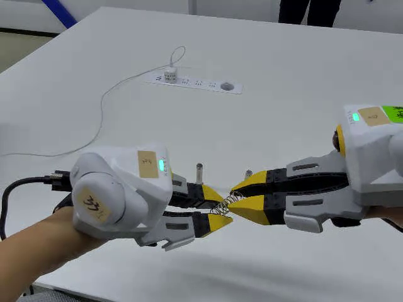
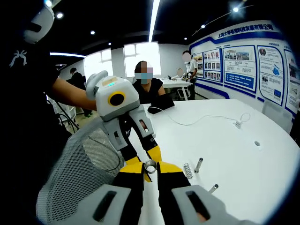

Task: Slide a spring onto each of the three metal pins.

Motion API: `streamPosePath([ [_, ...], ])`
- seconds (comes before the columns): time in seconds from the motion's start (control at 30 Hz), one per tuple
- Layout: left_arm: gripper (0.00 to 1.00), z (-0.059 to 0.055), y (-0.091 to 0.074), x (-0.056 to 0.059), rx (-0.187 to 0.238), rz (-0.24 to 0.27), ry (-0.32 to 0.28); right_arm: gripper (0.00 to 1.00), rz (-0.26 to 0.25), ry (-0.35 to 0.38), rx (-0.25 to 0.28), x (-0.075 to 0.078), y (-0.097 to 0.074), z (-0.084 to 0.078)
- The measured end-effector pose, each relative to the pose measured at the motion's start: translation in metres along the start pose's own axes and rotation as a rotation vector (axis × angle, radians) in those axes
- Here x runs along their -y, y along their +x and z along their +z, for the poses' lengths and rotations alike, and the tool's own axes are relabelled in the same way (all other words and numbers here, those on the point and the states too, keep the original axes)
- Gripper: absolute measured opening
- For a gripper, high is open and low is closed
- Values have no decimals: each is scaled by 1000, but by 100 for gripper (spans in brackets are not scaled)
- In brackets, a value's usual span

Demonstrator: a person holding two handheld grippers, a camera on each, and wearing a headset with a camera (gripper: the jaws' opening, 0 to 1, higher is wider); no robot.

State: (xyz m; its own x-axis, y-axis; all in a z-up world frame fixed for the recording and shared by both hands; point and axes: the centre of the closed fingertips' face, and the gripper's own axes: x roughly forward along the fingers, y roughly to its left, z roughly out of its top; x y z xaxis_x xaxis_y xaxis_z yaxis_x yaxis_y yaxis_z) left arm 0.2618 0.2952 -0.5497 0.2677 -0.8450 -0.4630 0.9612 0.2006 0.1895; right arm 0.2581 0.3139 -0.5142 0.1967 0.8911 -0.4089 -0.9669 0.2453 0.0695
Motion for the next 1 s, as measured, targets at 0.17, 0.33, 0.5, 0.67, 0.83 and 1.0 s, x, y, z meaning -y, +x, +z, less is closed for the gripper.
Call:
streamPosePath([
  [0.17,10,2,1,0,7,2,-4,10,5,6,12,-2,3,5],
  [0.33,10,3,-2,-1,25,11,-22,10,-3,6,10,-2,4,7],
  [0.5,11,2,-3,-3,30,16,-48,10,-11,21,6,-1,6,9],
  [0.67,12,1,-7,-7,38,37,-44,10,-22,14,2,0,7,12],
  [0.83,22,-1,-14,-15,51,78,-33,10,-26,1,-4,3,5,15],
  [1.0,27,-3,-21,-25,67,119,-60,10,-46,-1,-4,10,-2,18],
])
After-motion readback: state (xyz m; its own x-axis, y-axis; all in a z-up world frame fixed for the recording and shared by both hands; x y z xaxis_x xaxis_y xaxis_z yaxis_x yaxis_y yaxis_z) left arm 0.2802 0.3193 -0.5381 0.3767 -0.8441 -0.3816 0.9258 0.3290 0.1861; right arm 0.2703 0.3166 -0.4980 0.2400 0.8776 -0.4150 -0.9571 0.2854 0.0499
